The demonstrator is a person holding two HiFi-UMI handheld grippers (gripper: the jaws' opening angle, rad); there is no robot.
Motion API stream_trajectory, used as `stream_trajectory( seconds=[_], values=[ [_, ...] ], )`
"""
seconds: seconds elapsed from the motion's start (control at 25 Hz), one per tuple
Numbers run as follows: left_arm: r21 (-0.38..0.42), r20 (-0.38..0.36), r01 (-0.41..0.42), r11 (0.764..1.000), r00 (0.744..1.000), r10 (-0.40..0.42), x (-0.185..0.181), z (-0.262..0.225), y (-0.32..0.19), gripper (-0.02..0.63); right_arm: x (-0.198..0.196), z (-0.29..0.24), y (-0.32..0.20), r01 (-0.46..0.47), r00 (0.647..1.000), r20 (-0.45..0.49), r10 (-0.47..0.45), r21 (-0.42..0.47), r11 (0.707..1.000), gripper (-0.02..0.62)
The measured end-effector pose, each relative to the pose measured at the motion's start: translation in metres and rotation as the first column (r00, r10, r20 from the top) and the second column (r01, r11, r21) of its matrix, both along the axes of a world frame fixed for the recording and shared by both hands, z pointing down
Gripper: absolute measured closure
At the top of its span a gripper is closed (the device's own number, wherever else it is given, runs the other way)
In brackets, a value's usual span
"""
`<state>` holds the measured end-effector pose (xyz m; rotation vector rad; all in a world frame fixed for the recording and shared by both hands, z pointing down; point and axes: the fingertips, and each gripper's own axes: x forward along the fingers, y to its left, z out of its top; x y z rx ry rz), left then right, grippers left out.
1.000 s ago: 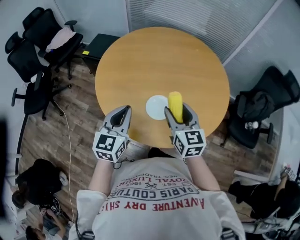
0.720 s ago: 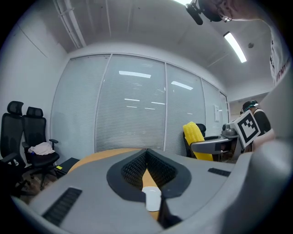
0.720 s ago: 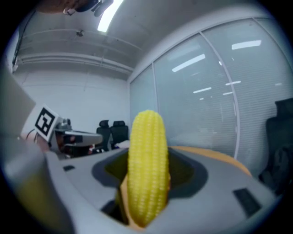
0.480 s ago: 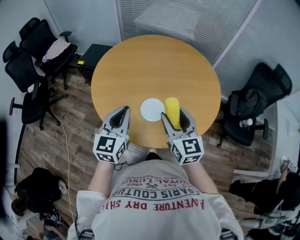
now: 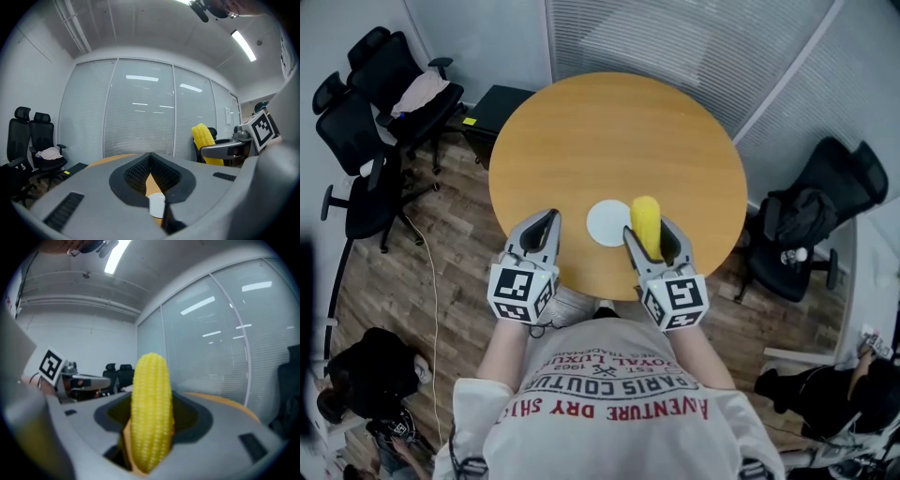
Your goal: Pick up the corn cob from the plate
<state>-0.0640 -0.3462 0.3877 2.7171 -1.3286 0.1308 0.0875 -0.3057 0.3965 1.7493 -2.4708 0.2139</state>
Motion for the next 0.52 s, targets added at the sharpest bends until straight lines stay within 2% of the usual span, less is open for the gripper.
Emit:
stream_trajectory(
  seconds=[0.52],
  values=[
    [0.022,0.010,-0.012,1.000,1.000,0.012,0.0043,-0.0060,-0.0022,0.571,-0.0011,-0.0003,-0.0056,0.013,1.000,0.006,-0.013,-0.005,1.000,0.330]
  ],
)
